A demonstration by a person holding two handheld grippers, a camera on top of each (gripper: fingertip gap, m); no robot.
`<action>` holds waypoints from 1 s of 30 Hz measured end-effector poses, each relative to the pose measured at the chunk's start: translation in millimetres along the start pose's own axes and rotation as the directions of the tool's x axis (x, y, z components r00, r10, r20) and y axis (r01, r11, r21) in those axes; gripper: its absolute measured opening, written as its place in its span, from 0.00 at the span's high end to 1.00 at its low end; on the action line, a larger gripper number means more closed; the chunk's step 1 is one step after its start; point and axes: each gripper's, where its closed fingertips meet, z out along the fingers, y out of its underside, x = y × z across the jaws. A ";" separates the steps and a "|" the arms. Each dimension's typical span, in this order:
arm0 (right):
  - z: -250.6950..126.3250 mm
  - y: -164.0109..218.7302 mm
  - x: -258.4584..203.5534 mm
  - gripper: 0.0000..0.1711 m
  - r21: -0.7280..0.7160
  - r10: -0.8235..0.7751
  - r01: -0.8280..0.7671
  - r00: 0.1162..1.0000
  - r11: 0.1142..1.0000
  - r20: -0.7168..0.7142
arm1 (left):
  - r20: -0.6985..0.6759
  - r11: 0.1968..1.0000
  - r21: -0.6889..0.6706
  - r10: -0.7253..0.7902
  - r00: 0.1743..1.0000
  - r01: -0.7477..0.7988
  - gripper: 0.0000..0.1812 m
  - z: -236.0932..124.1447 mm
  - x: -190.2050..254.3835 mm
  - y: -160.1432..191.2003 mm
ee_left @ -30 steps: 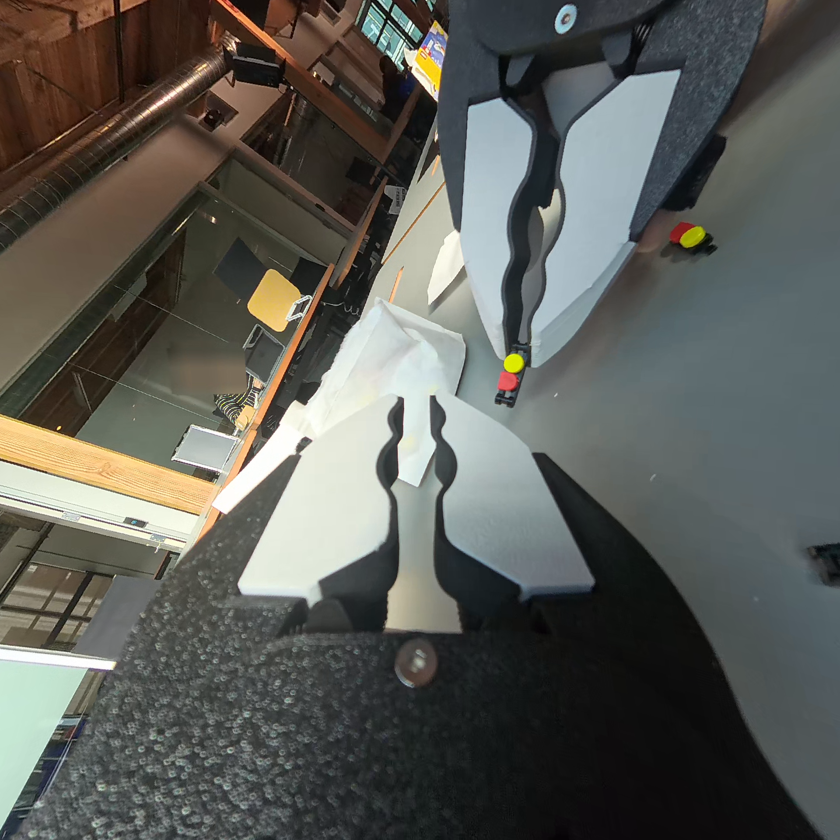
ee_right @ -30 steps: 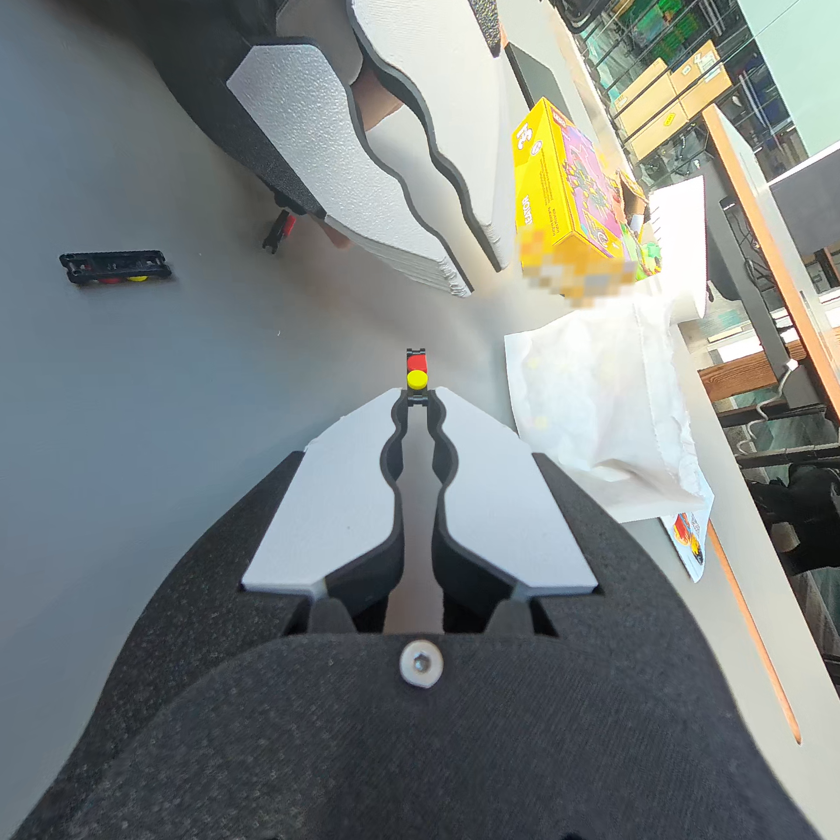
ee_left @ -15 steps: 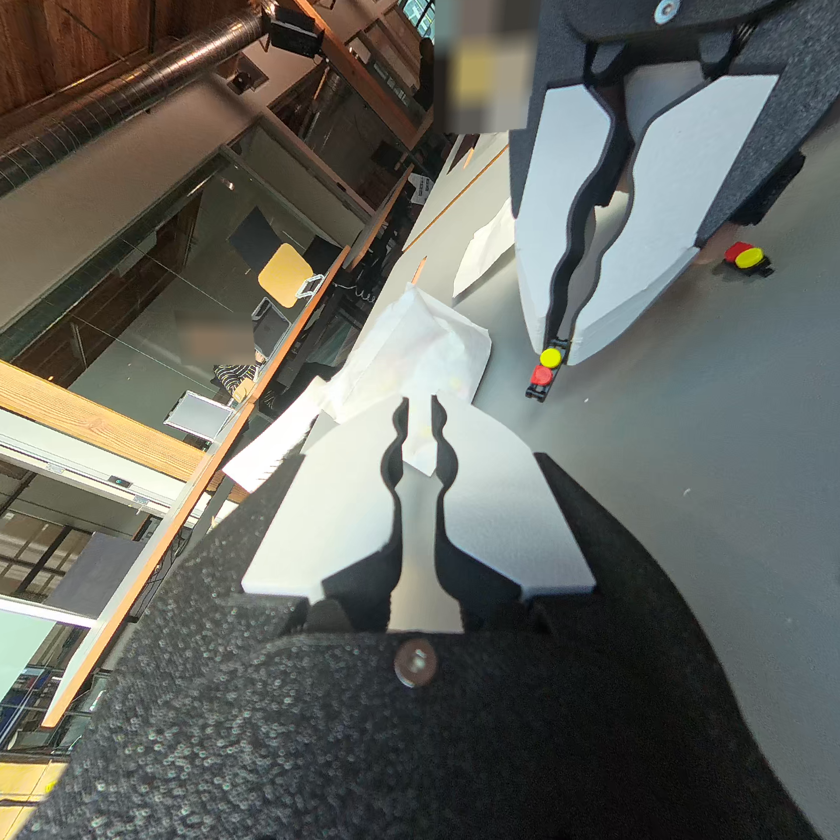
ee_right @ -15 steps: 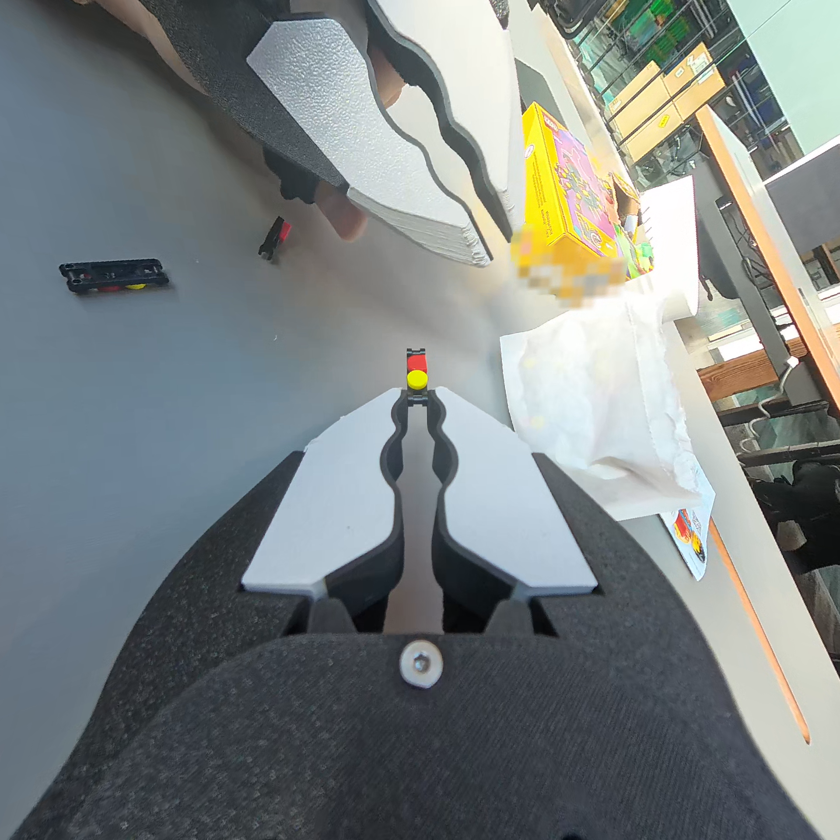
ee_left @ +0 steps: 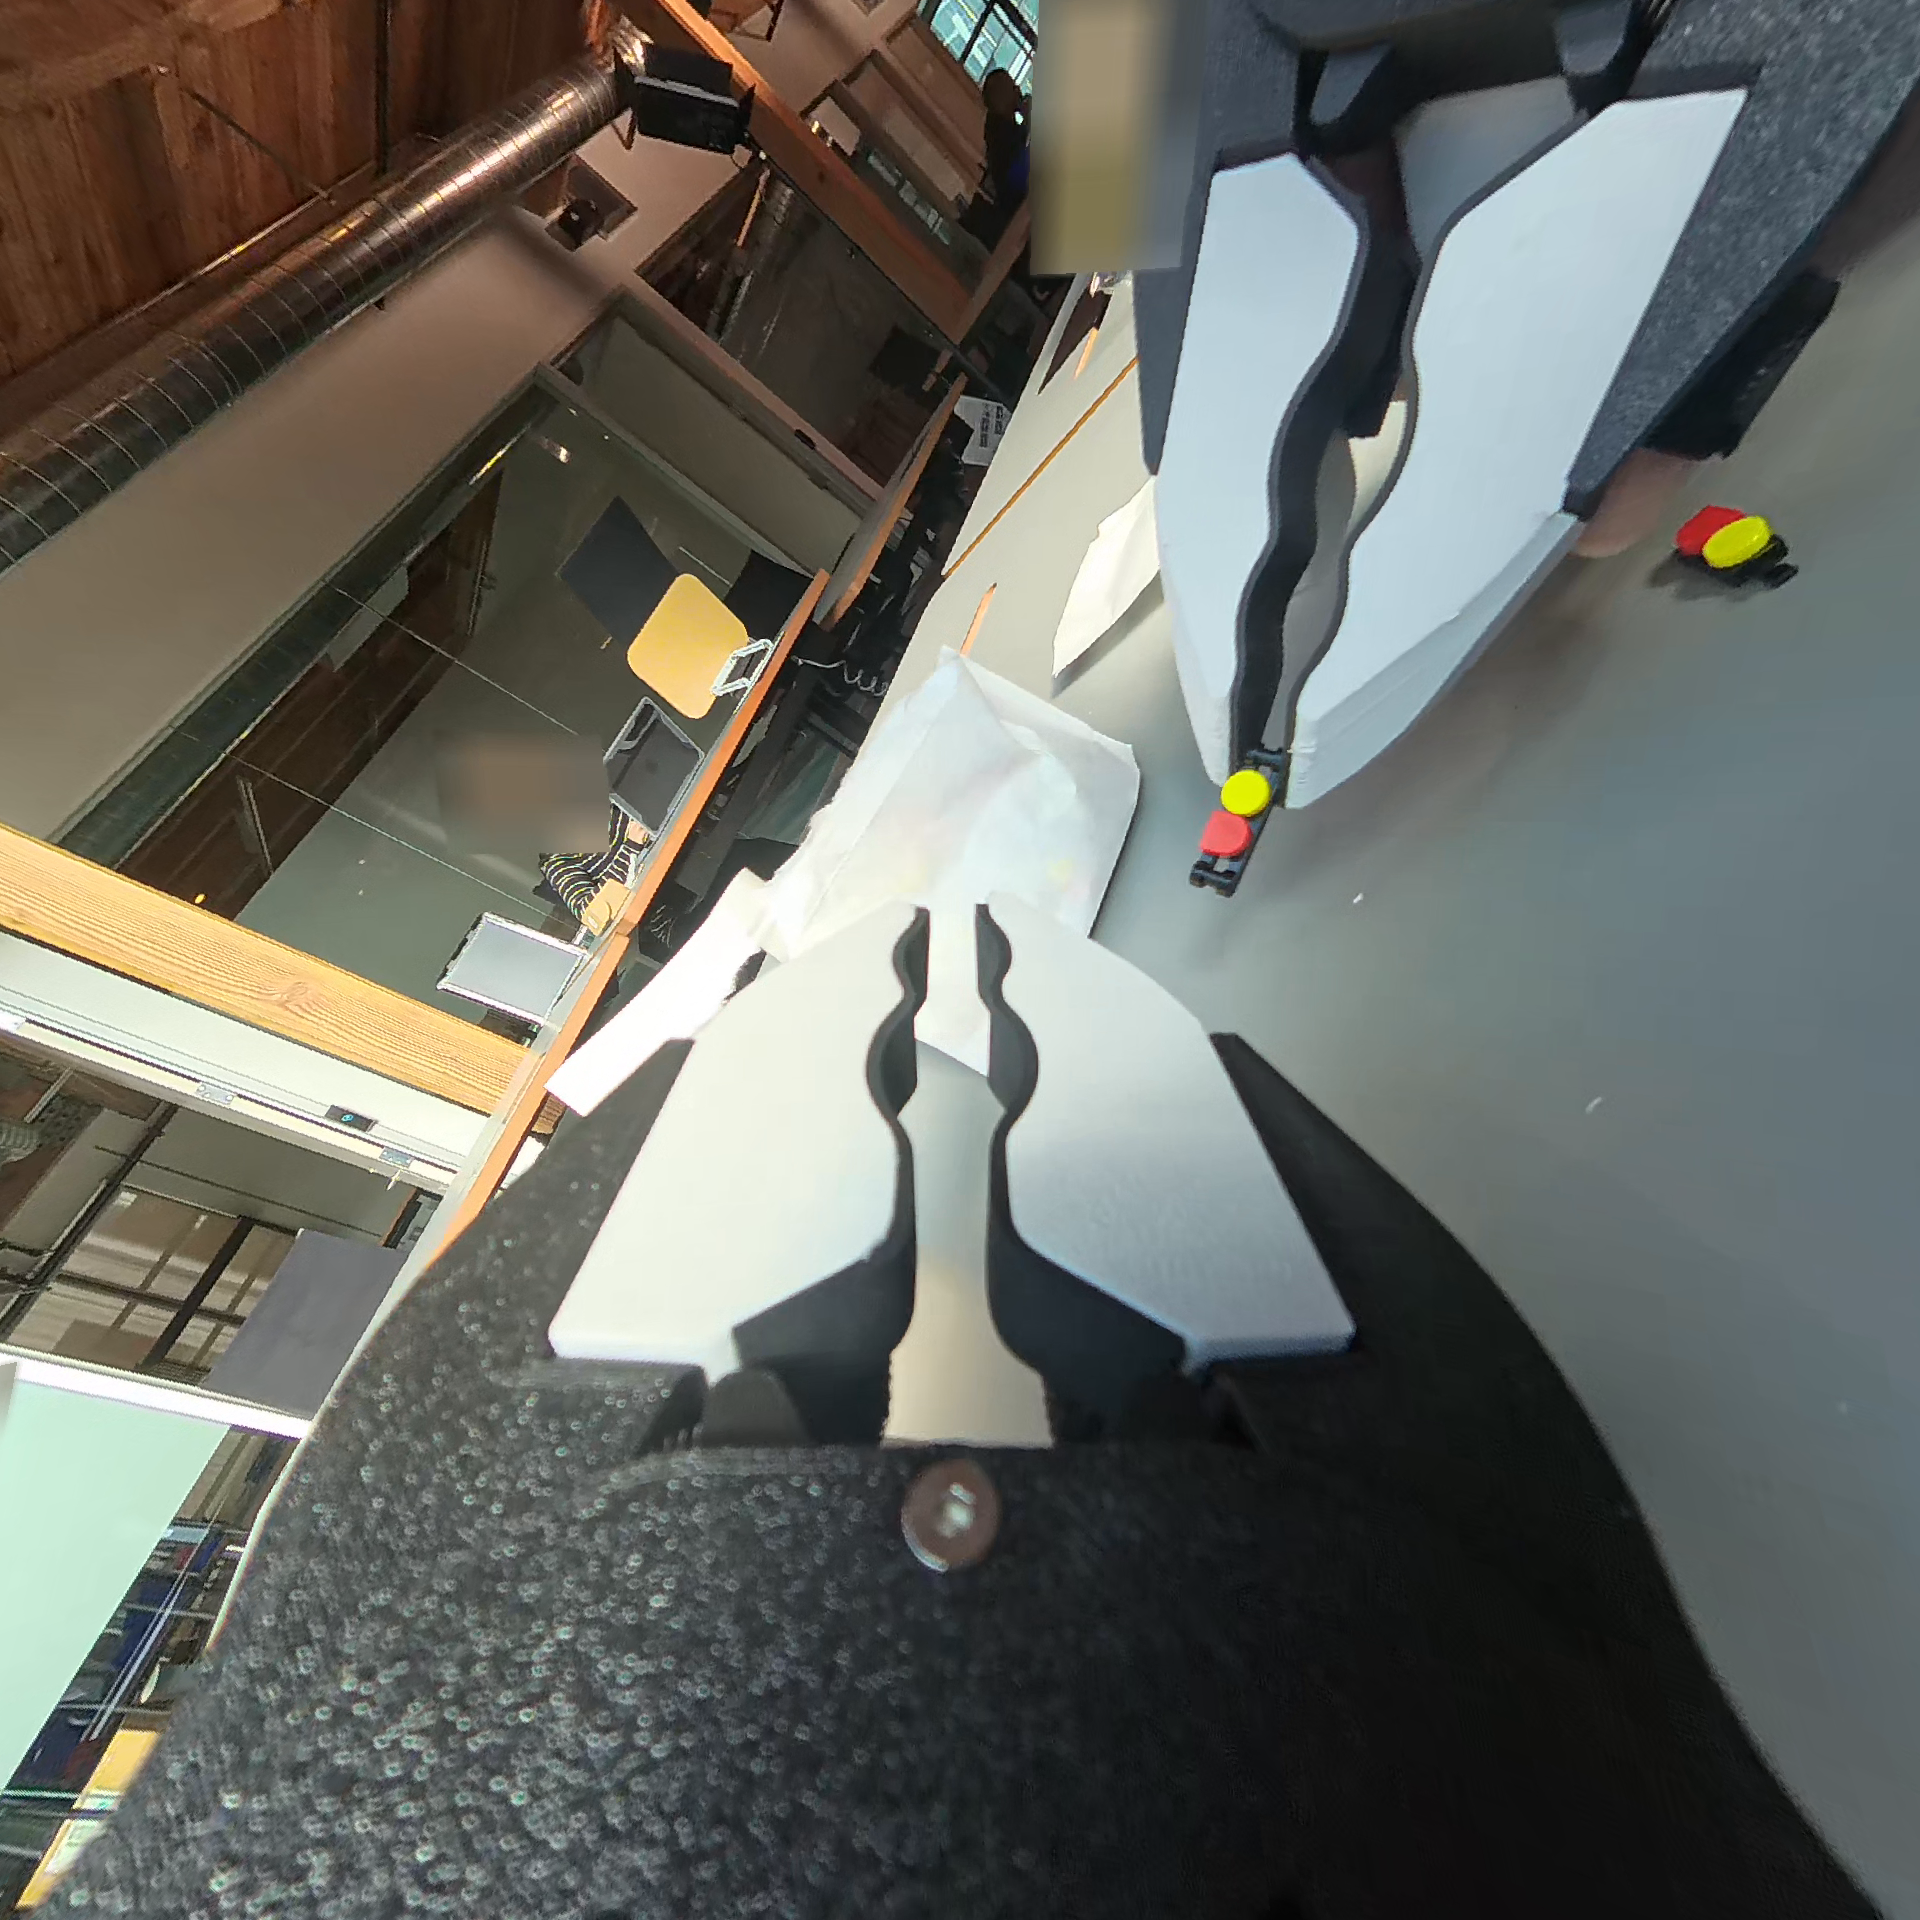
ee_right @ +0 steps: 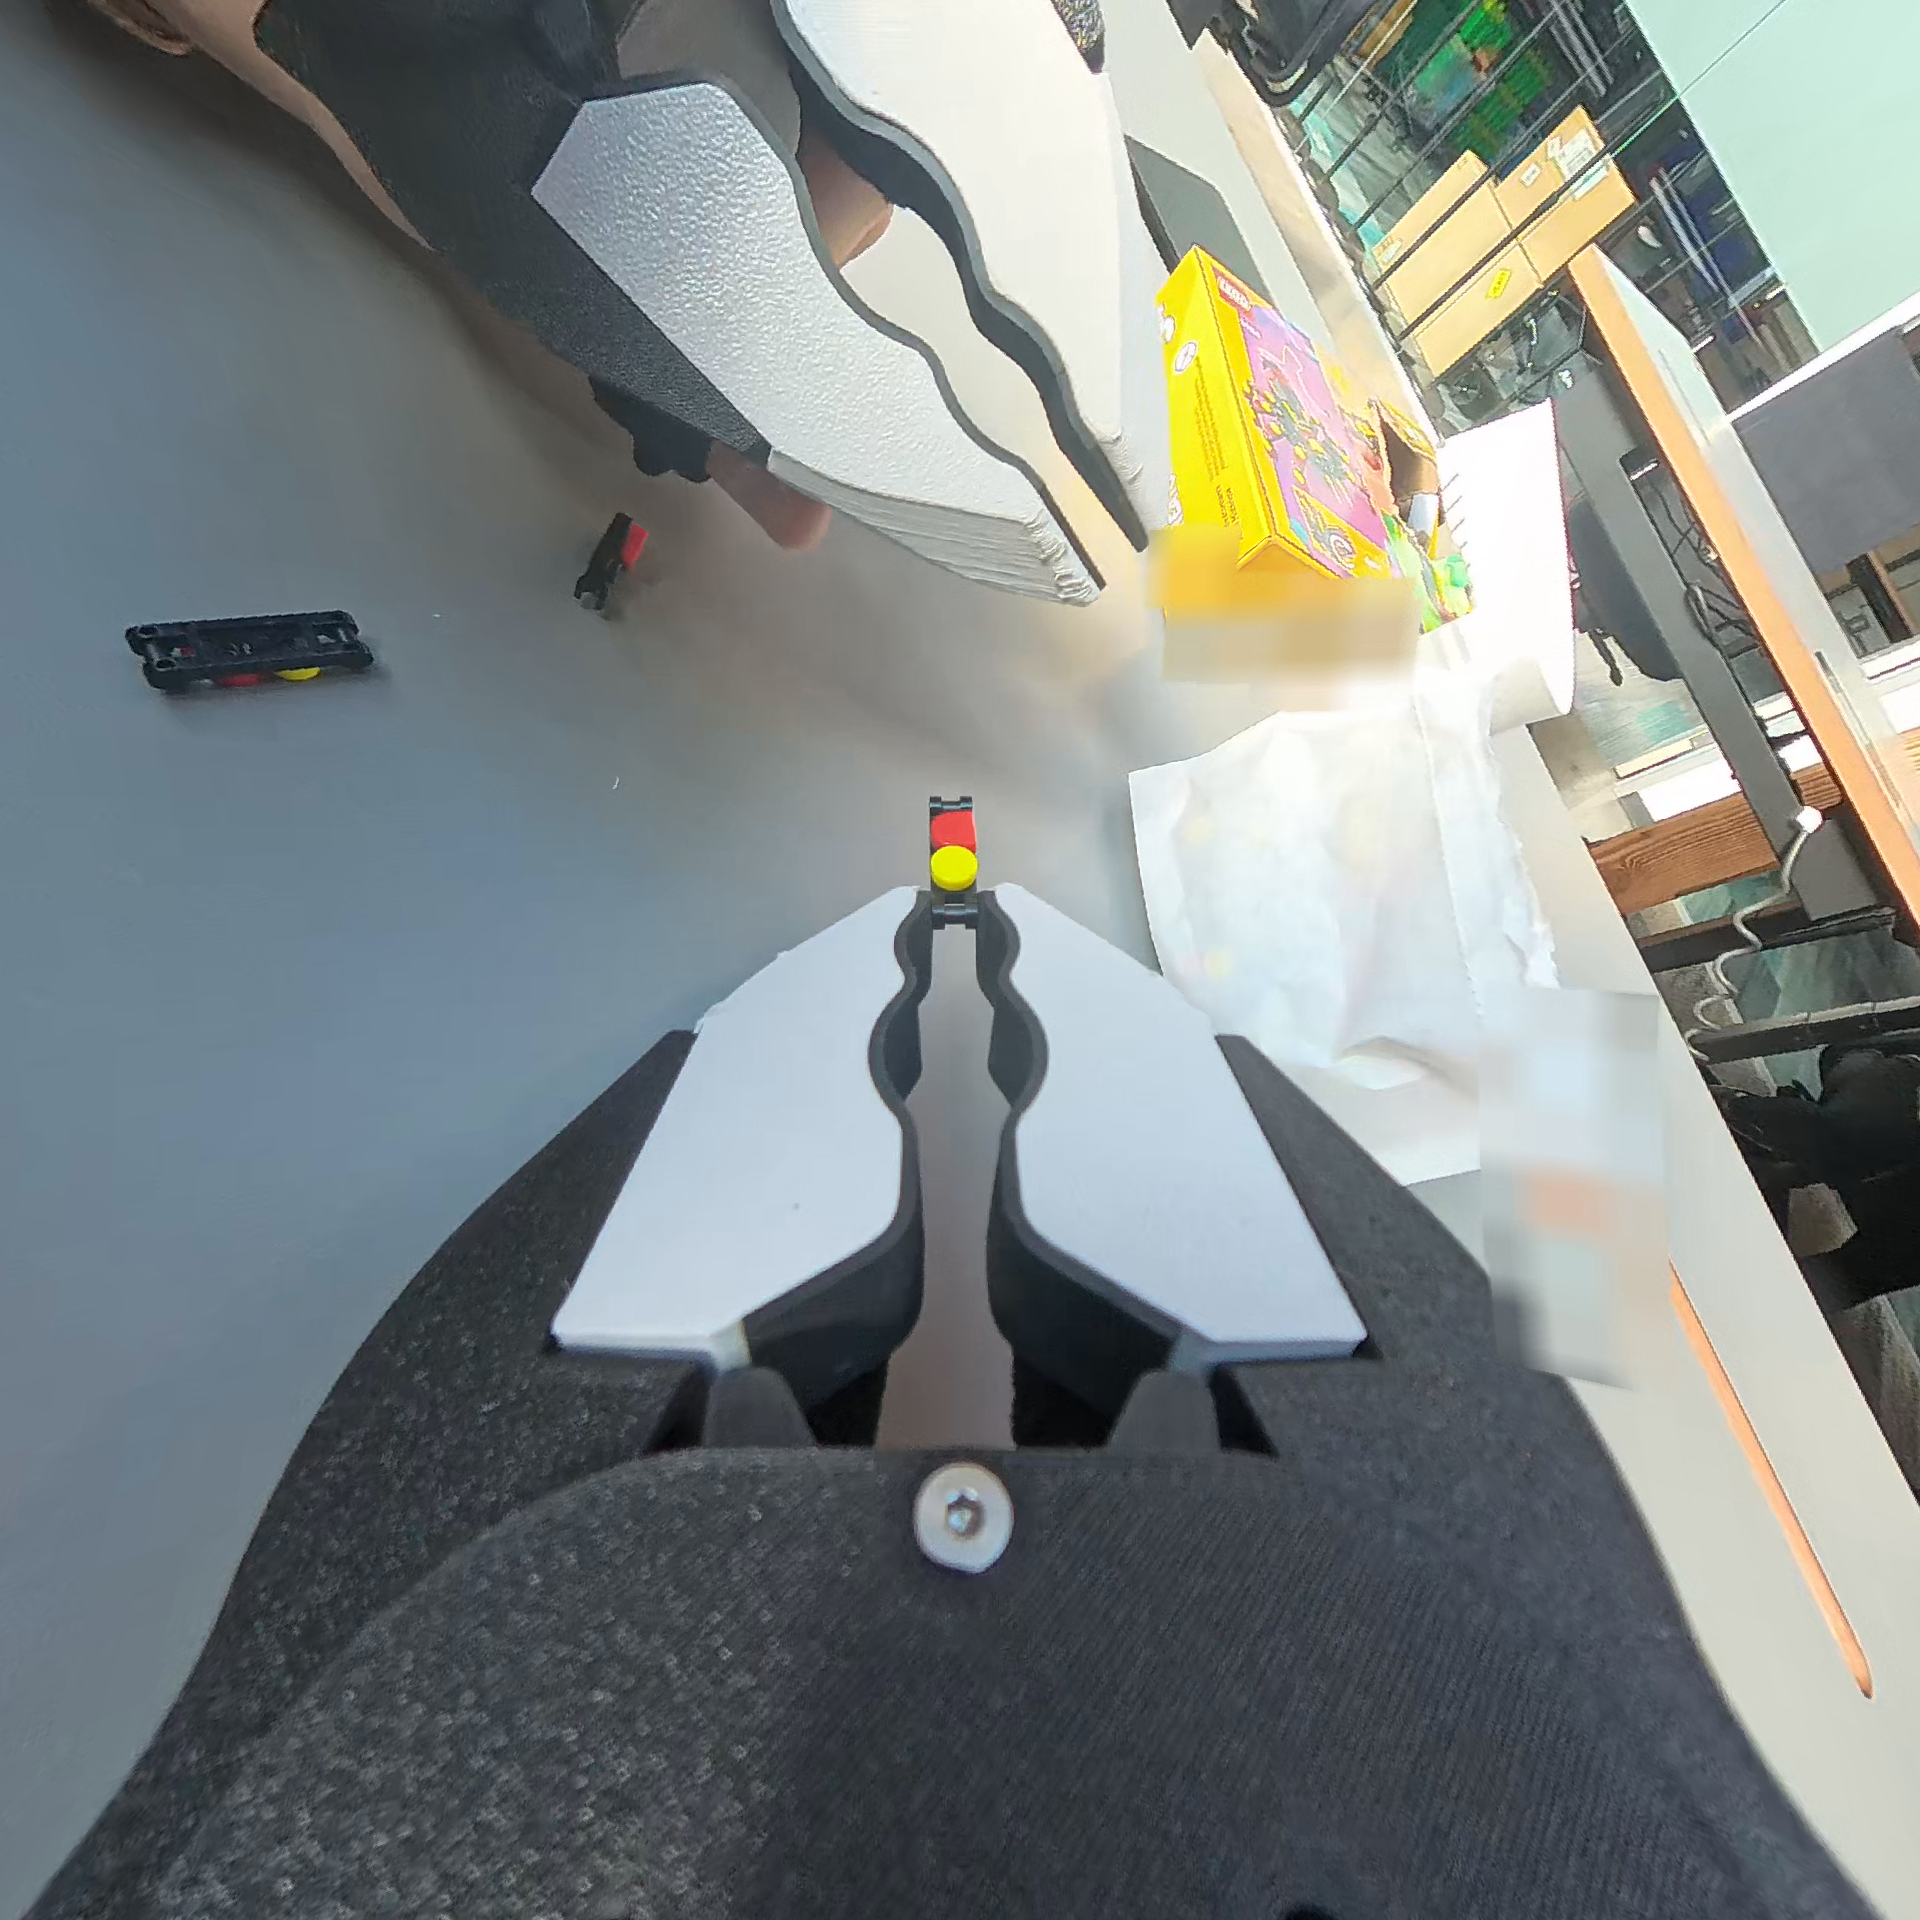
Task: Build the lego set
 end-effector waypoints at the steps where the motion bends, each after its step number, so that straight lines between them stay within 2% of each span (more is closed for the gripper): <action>1: 0.1 0.7 0.4 0.96 -0.001 0.001 -0.001 1.000 1.000 -0.002 | 0.000 1.000 0.004 -0.001 1.000 0.001 0.96 -0.3 0.0 -0.5; 21: -0.4 0.3 0.7 0.96 0.009 0.011 -0.011 1.000 1.000 -0.001 | -0.038 1.000 0.018 0.022 0.999 -0.022 0.96 0.1 7.9 -3.0; 25: -2.6 -2.5 4.4 0.96 0.029 0.022 -0.021 1.000 0.999 -0.017 | -0.074 0.999 0.032 0.039 0.996 -0.037 0.96 0.3 14.9 -5.1; 30: -7.5 -9.2 8.7 0.96 0.072 0.011 -0.008 0.999 0.997 -0.046 | -0.182 0.997 0.041 0.067 0.981 -0.061 0.96 1.9 35.6 -5.6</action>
